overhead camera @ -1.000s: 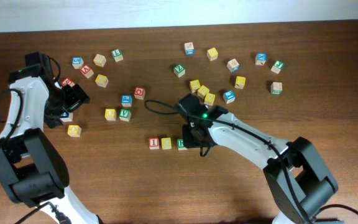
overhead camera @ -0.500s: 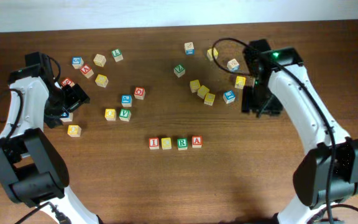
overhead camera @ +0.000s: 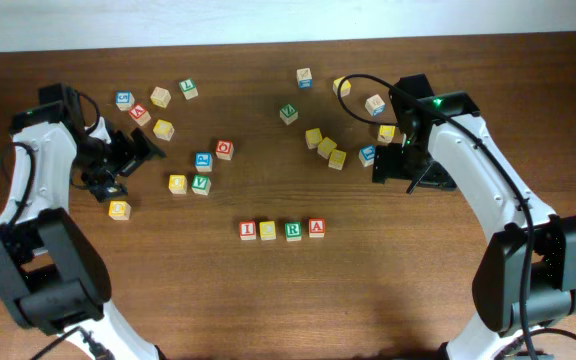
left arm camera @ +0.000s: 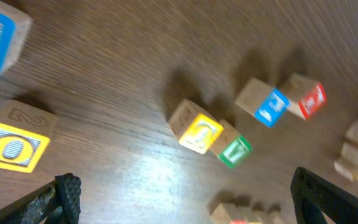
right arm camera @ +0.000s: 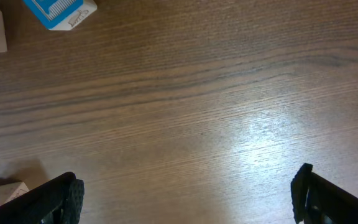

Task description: Spell out ICRA

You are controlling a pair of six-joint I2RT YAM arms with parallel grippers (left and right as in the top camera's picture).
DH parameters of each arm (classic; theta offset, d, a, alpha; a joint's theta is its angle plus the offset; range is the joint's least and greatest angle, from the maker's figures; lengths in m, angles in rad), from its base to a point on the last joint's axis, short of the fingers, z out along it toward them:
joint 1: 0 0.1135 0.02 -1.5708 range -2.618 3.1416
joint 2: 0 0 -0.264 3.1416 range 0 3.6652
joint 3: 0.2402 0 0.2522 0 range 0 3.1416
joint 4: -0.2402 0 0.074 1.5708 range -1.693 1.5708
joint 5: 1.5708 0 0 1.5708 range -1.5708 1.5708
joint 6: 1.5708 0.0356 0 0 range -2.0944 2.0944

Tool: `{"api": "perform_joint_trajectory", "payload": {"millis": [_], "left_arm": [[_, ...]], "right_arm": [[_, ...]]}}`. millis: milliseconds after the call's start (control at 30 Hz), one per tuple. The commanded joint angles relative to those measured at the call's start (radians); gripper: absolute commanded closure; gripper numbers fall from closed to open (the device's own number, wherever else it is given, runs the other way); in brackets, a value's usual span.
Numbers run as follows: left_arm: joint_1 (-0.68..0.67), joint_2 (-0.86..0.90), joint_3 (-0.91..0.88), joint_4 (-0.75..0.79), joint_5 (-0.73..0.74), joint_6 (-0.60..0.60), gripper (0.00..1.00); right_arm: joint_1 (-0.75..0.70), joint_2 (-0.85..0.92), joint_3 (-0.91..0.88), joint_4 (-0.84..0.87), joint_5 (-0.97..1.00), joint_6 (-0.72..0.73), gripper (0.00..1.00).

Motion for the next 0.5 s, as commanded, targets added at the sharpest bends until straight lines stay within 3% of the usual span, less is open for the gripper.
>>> {"api": "perform_joint_trajectory", "payload": {"millis": [0,100,133,167,233,267,300,367,467], "left_arm": [[-0.032,-0.165,0.031,-0.065,-0.018,0.083,0.03],[-0.198,-0.193,0.002,-0.200,-0.162,0.083,0.10],[-0.237,-0.193,-0.017,-0.200,-0.178,0.083,0.14],[-0.309,-0.192,-0.072,-0.193,-0.180,0.083,0.32],[-0.410,-0.192,-0.171,-0.154,-0.193,0.082,0.66],[-0.458,-0.191,-0.228,-0.106,-0.265,0.041,0.86],[-0.476,-0.191,-0.254,-0.085,-0.331,-0.026,0.97],[-0.491,-0.189,-0.319,-0.001,-0.424,-0.129,1.00],[-0.492,-0.188,-0.427,0.115,-0.354,-0.135,1.00]], "right_arm": [[0.001,-0.009,-0.003,0.012,-0.038,-0.006,0.02],[0.001,-0.009,-0.005,0.028,-0.082,-0.006,0.02],[0.001,-0.009,-0.006,0.026,-0.082,-0.006,0.16],[0.001,-0.009,-0.015,0.016,-0.086,-0.006,0.35],[0.002,-0.007,-0.048,0.006,-0.119,-0.007,0.52],[0.006,-0.004,-0.094,0.027,-0.158,-0.007,0.70],[0.012,-0.003,-0.118,0.044,-0.168,-0.007,0.75],[0.040,-0.002,-0.186,0.114,-0.200,-0.006,0.96],[0.117,-0.002,-0.272,0.265,-0.262,-0.001,0.96]]}}
